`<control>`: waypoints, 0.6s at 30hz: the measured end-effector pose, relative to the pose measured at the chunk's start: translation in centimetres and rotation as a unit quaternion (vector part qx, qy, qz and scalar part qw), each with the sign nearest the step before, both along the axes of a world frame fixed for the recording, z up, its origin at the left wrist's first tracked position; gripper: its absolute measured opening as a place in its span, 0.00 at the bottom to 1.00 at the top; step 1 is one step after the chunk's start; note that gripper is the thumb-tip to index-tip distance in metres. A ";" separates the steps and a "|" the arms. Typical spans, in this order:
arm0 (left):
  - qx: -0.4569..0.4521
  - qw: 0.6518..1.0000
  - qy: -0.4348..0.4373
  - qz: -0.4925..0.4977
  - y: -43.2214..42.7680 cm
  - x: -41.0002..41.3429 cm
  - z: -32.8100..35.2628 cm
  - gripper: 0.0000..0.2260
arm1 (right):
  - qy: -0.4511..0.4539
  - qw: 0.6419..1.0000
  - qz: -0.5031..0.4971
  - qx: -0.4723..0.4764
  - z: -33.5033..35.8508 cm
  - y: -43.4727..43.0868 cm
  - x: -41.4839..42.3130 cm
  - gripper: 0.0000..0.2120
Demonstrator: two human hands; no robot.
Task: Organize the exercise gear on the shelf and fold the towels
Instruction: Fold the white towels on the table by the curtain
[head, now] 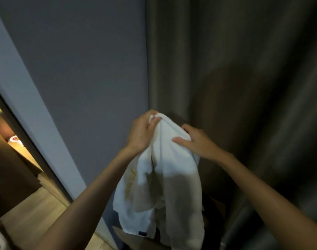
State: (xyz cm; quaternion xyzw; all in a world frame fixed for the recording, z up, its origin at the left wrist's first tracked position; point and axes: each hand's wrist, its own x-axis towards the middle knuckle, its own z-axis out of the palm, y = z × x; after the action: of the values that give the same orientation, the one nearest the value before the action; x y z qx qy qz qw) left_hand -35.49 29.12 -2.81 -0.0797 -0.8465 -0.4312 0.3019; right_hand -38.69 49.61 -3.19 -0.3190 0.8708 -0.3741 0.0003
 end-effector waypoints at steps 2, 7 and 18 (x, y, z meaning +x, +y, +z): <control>0.056 0.998 0.014 0.039 -0.8 -0.6 0.3 0.05 | -0.071 0.997 -0.015 0.005 -2.1 1.2 -0.2 0.20; 0.141 0.981 -0.007 0.130 -3.5 -1.9 -0.1 0.04 | -0.089 0.995 -0.009 0.047 -4.2 2.9 -1.1 0.22; 0.047 0.998 -0.028 0.006 -3.1 -1.2 2.2 0.30 | 0.222 0.966 -0.130 -0.038 5.9 2.1 -1.5 0.15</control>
State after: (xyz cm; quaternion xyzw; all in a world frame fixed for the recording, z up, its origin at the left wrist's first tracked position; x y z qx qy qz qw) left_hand -36.68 26.04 -0.61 -0.0482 -0.8340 -0.4706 0.2841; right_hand -40.23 51.69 2.71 -0.2781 0.8680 -0.3238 -0.2536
